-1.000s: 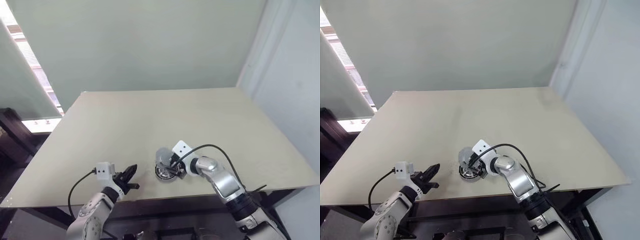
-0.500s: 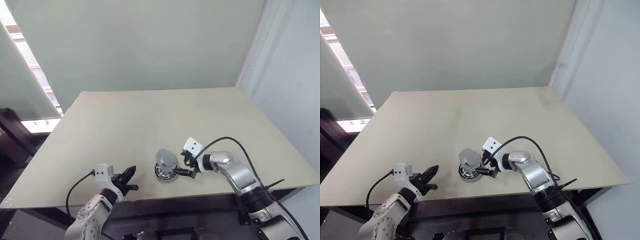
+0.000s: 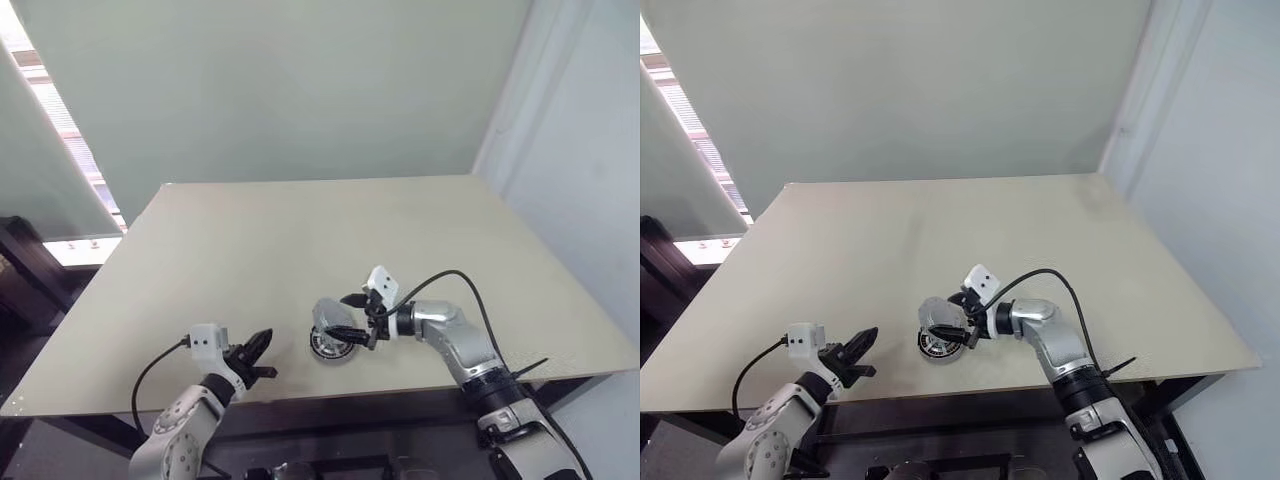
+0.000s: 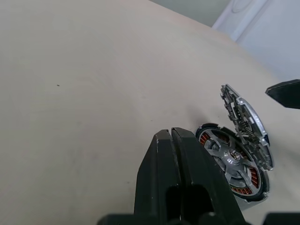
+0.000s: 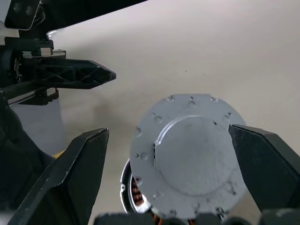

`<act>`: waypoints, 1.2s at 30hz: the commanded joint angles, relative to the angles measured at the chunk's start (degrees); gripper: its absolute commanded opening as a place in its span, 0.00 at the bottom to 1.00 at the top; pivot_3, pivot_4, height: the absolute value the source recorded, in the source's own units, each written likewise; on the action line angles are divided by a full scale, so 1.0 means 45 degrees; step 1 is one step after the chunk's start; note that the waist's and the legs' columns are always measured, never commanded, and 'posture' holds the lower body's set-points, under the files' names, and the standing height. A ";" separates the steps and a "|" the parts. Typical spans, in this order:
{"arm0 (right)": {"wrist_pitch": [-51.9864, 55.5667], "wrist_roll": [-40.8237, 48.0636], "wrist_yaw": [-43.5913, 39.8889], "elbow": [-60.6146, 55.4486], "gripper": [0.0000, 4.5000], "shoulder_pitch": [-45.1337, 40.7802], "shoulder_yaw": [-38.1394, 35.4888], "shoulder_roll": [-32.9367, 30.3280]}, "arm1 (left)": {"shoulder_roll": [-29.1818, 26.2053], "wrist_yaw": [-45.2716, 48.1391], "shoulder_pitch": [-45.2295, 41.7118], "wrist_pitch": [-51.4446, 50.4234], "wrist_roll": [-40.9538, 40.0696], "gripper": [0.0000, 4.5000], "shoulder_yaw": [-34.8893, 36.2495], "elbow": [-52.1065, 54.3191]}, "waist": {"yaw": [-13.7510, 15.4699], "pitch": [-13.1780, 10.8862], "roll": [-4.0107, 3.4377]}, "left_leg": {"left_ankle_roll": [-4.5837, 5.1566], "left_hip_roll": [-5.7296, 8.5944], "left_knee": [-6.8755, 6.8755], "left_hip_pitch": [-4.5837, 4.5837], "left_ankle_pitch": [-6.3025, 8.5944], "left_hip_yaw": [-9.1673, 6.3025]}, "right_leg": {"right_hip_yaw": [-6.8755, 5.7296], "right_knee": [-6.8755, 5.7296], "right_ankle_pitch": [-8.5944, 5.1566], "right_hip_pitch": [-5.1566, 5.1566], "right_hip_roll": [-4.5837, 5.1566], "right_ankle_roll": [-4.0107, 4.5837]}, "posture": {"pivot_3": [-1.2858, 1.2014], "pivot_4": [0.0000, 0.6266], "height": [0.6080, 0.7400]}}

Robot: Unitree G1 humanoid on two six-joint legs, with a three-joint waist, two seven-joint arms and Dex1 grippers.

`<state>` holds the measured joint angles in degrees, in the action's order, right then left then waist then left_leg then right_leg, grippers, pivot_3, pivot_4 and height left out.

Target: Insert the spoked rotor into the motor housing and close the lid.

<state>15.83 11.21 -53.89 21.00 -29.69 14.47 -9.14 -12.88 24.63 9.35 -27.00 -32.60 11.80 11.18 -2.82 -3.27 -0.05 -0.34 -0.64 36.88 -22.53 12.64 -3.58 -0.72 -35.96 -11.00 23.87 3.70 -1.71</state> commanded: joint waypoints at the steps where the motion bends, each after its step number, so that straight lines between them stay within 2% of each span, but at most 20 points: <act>1: -0.0881 -0.0096 0.0098 0.0577 1.00 -0.0652 -0.0202 0.0260 | -0.0172 0.0110 -0.0092 -0.0015 -0.0196 0.00 0.0060 0.0692 | -0.0001 0.0000 -0.0001 | 0.0000 0.0000 0.0000 0.0000 0.0000 0.0000 | 0.0000 -0.0001 0.0000 0.0000 0.0000 0.0000 | 0.52 0.00 1.00; 11: -0.1946 -0.0546 -0.0020 0.2572 1.00 -0.1305 -0.0144 0.0437 | -0.0227 0.0029 -0.0017 -0.0168 -0.0222 0.00 0.0139 0.0919 | -0.0001 0.0001 -0.0001 | 0.0000 0.0000 0.0000 0.0003 0.0000 -0.0002 | 0.0002 -0.0011 0.0002 -0.0002 -0.0004 0.0001 | 0.52 0.00 1.00; 20: -0.2422 -0.0882 -0.0110 0.3258 1.00 -0.1398 -0.0103 0.0620 | -0.0213 -0.0055 0.0030 -0.0230 -0.0220 0.00 0.0121 0.1063 | -0.0003 0.0001 -0.0002 | 0.0001 0.0000 0.0002 0.0010 -0.0001 -0.0002 | 0.0009 -0.0029 0.0003 -0.0001 -0.0008 0.0003 | 0.52 0.00 1.00; 23: -0.2497 -0.0950 -0.0133 0.3326 0.86 -0.1392 -0.0114 0.0681 | -0.0222 -0.0045 0.0047 -0.0243 -0.0227 0.00 0.0124 0.1085 | -0.0001 0.0001 -0.0003 | 0.0001 0.0000 0.0004 0.0010 -0.0001 -0.0002 | 0.0011 -0.0033 0.0003 -0.0002 -0.0009 0.0004 | 0.52 0.00 1.00; 25: -0.2518 -0.0976 -0.0151 0.3348 0.73 -0.1388 -0.0136 0.0713 | -0.0228 -0.0037 0.0052 -0.0252 -0.0228 0.00 0.0120 0.1096 | -0.0003 0.0001 -0.0003 | 0.0000 0.0000 0.0006 0.0010 -0.0001 -0.0002 | 0.0012 -0.0033 0.0003 -0.0001 -0.0009 0.0004 | 0.52 0.00 1.00; 36: -0.1823 -0.1362 -0.0547 0.2995 0.72 -0.1612 0.0290 0.0416 | -0.0191 -0.0035 -0.0032 -0.0294 -0.0200 0.00 0.0028 0.1055 | -0.0003 0.0001 -0.0003 | 0.0000 0.0000 0.0008 0.0012 -0.0001 -0.0001 | 0.0015 -0.0041 0.0003 0.0001 -0.0012 0.0004 | 0.52 0.00 1.00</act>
<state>7.06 5.46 -55.58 36.98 -35.33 15.53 -6.89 -13.51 24.33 10.16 -28.61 -32.66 11.87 13.16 -2.84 -3.26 -0.07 -0.34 -0.64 36.92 -22.47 12.63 -3.59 -0.65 -36.15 -10.99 23.88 3.64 -1.69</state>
